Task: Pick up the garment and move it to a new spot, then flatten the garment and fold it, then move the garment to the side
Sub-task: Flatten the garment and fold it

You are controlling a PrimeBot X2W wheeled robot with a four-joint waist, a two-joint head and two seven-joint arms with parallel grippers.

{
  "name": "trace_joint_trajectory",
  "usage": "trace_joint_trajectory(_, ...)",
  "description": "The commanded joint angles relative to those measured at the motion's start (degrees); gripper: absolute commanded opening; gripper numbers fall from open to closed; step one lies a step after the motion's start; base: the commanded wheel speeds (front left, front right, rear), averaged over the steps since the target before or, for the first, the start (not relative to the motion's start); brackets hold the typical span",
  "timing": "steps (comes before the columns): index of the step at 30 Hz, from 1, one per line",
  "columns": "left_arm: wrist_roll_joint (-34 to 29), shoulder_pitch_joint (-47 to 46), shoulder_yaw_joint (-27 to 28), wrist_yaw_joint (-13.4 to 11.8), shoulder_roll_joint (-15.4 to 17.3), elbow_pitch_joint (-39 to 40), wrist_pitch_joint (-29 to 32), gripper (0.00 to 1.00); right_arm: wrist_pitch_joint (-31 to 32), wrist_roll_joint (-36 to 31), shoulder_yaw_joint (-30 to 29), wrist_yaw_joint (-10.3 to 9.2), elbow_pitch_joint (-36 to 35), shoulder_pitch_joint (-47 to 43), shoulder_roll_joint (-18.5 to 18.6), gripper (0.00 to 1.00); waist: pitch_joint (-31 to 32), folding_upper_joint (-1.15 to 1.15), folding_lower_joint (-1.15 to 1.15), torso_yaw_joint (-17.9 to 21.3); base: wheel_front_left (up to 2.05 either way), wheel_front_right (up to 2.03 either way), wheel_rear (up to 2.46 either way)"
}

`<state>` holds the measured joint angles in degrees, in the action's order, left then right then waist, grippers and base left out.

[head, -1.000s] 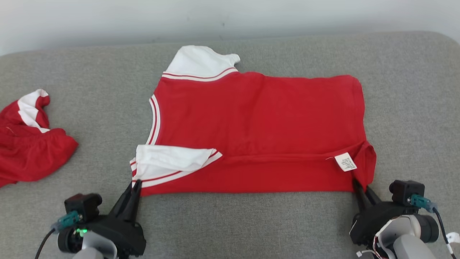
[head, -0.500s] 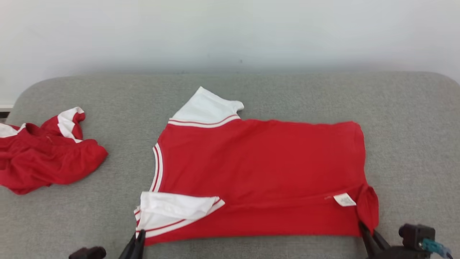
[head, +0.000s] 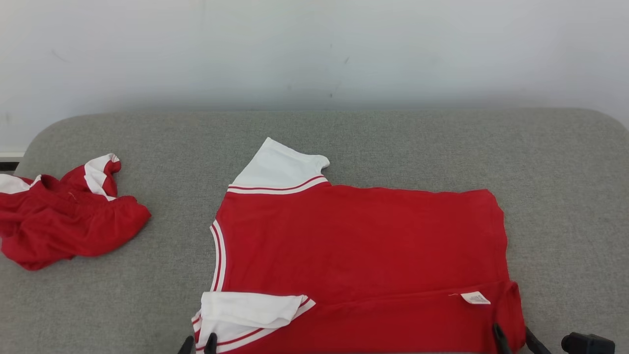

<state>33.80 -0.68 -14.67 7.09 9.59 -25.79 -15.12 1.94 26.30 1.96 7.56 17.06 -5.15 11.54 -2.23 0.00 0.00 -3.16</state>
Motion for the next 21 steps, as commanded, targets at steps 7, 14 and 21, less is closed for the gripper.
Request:
trace_joint_trajectory(7,-2.84,-0.16,5.8,-0.05,-0.83,4.72,-0.02,1.0,-4.02,-3.78,-2.3,-0.11,-3.58,0.67,-2.42,1.0,0.42,0.0,0.0,0.74,0.0,0.0,0.0)
trace_joint_trajectory(14,-6.72,-1.22,11.49,-0.08,-1.77,9.4,-0.02,1.0,-8.93,-7.11,-2.71,-0.11,-6.76,2.09,-3.83,1.0,0.75,0.0,0.0,0.77,0.0,0.0,0.0)
trace_joint_trajectory(21,-12.73,-2.98,14.45,-0.44,-1.7,12.62,-0.02,1.0,-13.11,-11.16,-2.11,-0.11,-9.87,3.66,-5.15,1.0,1.12,0.0,0.0,0.73,0.0,0.0,0.0)
